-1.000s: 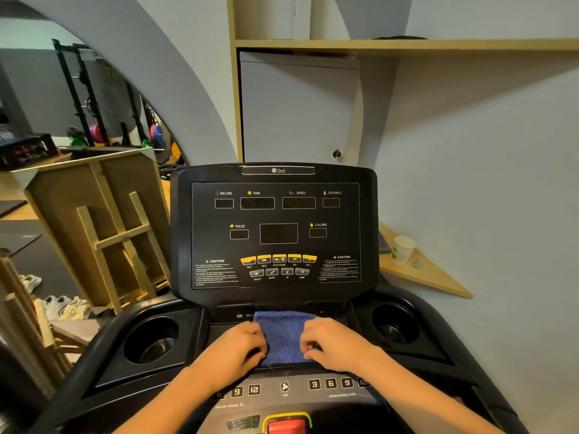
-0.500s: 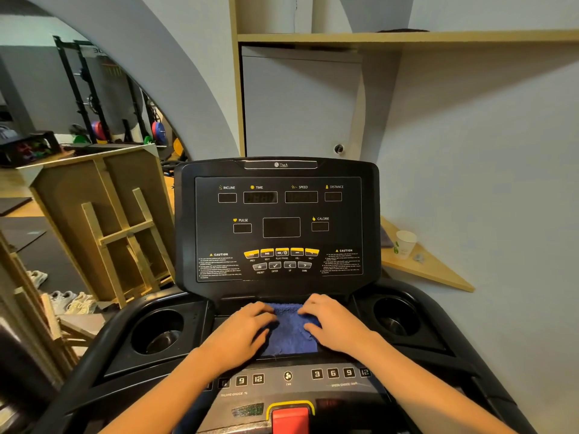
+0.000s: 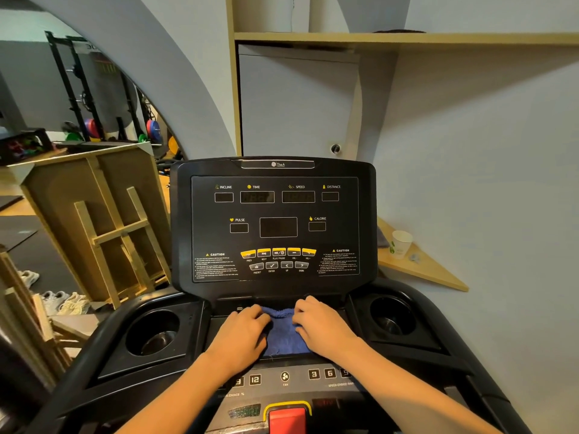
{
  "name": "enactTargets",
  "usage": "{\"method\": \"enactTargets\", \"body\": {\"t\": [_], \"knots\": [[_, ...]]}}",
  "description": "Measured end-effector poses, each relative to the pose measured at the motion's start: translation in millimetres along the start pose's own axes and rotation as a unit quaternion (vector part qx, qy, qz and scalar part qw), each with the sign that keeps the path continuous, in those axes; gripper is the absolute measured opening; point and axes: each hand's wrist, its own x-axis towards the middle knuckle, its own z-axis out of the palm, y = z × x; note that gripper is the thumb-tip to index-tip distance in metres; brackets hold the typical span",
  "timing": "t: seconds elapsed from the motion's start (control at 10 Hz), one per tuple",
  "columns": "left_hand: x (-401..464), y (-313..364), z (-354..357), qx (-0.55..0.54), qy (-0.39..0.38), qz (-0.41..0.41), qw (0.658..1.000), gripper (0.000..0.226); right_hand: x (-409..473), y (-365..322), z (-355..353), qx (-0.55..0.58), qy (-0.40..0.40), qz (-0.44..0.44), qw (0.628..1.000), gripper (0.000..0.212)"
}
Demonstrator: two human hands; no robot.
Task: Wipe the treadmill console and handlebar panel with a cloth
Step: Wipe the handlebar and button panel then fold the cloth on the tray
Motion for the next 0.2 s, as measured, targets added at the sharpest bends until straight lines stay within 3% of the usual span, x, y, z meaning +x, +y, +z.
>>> {"method": "enactTargets", "body": {"t": [0.2], "knots": [[-4.6, -6.6, 1.4, -0.023, -0.036, -0.015, 0.999, 0.04, -10.0, 1.6, -0.8, 0.03, -0.014, 0.015, 0.999, 0.025]]}}
